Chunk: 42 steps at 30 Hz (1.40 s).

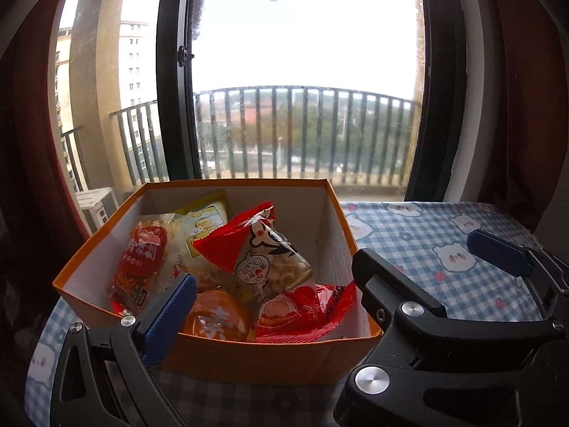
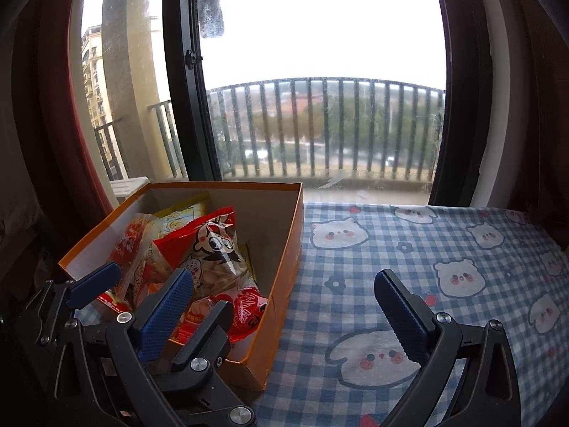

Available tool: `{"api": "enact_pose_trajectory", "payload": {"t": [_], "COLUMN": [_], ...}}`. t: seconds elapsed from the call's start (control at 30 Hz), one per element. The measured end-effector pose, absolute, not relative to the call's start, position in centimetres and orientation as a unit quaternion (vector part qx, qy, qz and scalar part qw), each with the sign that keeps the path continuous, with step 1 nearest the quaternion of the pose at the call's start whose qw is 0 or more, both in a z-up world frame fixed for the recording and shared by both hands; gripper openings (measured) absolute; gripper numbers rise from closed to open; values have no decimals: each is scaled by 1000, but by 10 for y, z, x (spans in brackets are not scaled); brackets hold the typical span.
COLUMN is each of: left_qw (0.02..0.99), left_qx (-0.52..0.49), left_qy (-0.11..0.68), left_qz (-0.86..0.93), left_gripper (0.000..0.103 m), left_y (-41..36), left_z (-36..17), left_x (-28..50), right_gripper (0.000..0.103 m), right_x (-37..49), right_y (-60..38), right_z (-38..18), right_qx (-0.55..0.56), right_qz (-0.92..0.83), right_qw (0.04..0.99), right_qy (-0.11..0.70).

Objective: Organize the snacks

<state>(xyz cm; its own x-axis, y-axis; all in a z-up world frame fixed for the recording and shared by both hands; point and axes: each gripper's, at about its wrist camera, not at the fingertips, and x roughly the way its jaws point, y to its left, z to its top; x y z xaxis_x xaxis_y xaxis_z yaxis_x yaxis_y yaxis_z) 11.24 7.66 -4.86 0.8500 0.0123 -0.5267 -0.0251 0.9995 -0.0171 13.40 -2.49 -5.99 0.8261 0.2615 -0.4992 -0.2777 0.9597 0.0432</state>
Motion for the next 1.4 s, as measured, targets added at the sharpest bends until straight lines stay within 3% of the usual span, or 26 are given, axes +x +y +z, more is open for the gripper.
{"api": "enact_pose_trajectory", "payload": {"t": [0.67, 1.1, 1.4], "left_qw": [977, 983, 983], "left_qx": [-20, 33, -10], "left_qy": [210, 179, 184], "left_qz": [18, -5, -14], "left_gripper": [102, 102, 102], "left_y": [12, -29, -22], "left_z": [-10, -6, -6], "left_x": [7, -34, -36], "right_gripper": [103, 103, 103], "right_x": [15, -16, -24], "right_y": [-160, -208, -218], "right_z": [-19, -33, -31], "right_qx": [-6, 28, 41], "right_qz": [72, 43, 44], "right_qw": [984, 986, 987], "right_qy": [161, 161, 150]}}
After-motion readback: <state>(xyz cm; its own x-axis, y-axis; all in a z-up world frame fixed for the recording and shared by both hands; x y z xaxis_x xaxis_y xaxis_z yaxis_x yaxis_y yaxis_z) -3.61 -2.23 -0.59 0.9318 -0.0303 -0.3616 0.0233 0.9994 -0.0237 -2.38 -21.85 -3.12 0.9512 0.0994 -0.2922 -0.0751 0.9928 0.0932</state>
